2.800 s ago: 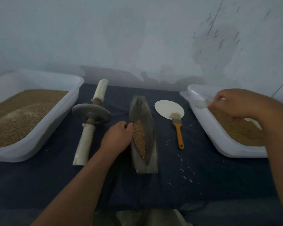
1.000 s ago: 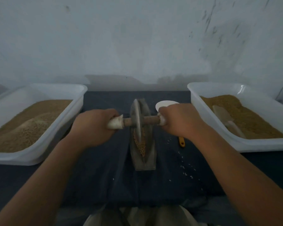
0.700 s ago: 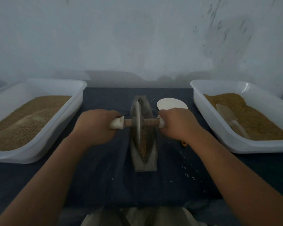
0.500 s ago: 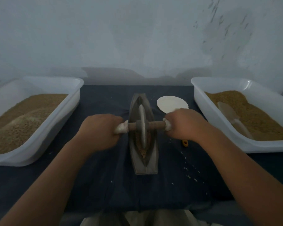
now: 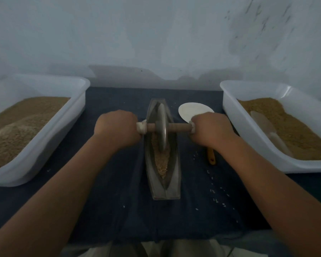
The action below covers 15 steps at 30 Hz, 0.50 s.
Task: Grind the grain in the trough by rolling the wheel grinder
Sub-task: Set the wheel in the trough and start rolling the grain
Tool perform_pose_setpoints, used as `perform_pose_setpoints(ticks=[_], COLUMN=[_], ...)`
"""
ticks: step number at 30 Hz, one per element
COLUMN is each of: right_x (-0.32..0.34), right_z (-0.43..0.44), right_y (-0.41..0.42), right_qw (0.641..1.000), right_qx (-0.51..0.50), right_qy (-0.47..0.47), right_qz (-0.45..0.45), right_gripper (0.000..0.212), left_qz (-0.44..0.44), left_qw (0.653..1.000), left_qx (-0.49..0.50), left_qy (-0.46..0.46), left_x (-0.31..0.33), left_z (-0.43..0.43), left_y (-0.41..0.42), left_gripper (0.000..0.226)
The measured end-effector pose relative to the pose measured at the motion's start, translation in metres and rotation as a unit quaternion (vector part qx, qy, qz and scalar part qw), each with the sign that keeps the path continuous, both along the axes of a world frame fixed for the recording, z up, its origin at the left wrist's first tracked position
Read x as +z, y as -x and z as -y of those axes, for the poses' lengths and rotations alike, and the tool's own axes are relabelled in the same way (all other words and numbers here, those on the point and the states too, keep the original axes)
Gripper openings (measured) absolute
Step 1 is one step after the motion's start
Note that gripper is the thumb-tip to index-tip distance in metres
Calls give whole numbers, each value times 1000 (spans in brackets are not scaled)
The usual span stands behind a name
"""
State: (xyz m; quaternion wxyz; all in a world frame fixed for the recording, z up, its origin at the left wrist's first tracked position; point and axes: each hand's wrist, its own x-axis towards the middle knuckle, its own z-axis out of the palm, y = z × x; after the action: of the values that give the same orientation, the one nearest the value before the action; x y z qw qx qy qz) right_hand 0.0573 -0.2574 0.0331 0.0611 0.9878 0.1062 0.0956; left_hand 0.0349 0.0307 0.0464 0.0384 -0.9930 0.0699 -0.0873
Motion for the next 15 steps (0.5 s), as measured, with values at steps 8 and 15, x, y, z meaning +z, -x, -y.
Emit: perform_pose_setpoints(ticks=[8, 15], right_x=[15, 1], right_z=[-6, -4], right_y=[15, 50], right_qw=[998, 999], right_qx=[42, 37], right_qy=[-12, 7], right_qz=[-48, 15], right_gripper=[21, 23], left_qz=[-79, -48], left_qw=[996, 994], left_qx=[-51, -97], left_qy=[5, -7], left_x=[5, -2], left_z=[-10, -19], left_y=[3, 28], left_gripper=[25, 23])
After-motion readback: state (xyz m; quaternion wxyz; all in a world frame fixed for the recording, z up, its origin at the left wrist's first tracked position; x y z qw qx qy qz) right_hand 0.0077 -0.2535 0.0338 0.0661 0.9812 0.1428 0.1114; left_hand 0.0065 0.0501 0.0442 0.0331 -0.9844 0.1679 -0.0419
